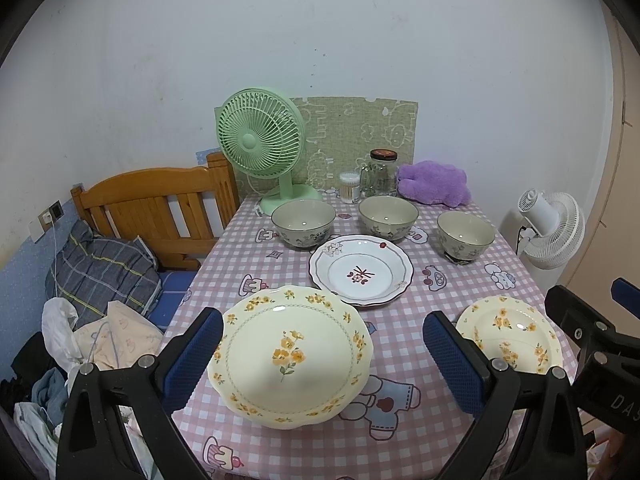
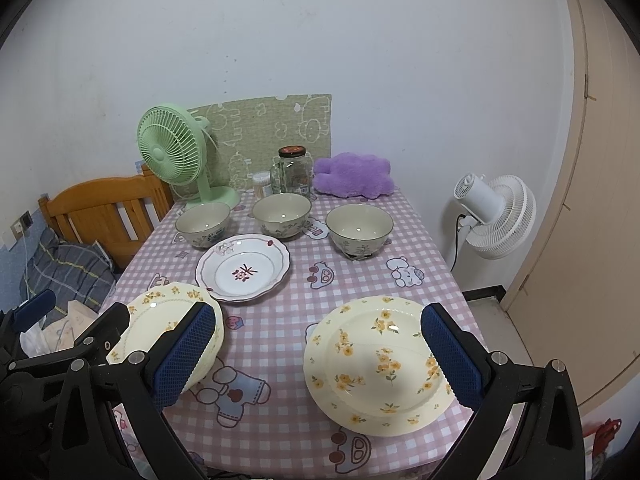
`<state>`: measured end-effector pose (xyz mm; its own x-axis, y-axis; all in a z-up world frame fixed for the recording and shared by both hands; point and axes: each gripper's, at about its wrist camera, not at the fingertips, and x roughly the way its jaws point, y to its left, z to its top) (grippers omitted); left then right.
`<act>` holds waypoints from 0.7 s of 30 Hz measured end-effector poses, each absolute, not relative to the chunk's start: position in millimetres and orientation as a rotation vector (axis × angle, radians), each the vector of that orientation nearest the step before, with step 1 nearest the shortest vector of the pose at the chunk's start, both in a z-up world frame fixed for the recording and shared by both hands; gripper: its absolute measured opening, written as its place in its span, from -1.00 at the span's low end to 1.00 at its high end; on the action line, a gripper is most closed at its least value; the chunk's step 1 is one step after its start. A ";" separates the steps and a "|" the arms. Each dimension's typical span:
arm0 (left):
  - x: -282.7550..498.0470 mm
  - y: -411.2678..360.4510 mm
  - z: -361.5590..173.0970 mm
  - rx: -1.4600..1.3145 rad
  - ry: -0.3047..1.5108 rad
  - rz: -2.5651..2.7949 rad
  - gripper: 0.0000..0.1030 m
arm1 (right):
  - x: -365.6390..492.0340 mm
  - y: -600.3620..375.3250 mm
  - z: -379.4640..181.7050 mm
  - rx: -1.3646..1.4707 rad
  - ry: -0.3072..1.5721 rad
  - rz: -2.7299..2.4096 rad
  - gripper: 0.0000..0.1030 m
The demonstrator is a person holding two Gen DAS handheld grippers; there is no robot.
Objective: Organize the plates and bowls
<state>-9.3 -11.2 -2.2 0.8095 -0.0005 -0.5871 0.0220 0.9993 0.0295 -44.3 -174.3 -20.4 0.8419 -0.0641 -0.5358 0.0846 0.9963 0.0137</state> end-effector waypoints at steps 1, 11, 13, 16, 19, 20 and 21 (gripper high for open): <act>-8.9 -10.6 -2.2 0.035 0.628 -0.012 0.94 | -44.3 -174.3 -20.3 0.038 0.565 -0.078 1.00; -9.0 -11.4 -1.9 0.034 0.625 -0.008 0.94 | -44.3 -174.3 -19.9 0.038 0.564 -0.076 1.00; -9.2 -13.0 -2.0 0.033 0.626 -0.007 0.94 | -44.5 -174.1 -19.8 0.037 0.564 -0.077 1.00; -8.6 -12.2 -1.6 0.033 0.625 -0.008 0.94 | -44.5 -174.5 -19.6 0.037 0.563 -0.077 1.00; -8.7 -11.7 -1.3 0.033 0.626 -0.008 0.94 | -44.5 -174.9 -19.2 0.039 0.565 -0.077 1.00; -8.7 -11.7 -1.4 0.032 0.625 -0.009 0.94 | -44.6 -175.0 -19.2 0.039 0.565 -0.076 1.00; -8.6 -11.7 -1.3 0.033 0.626 -0.009 0.94 | -44.9 -174.4 -19.4 0.038 0.564 -0.077 1.00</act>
<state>-8.6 -11.7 -1.3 0.8104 0.0015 -0.5858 0.0183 0.9994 0.0278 -44.9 -174.4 -19.4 0.8423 -0.0620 -0.5354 0.0830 0.9964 0.0152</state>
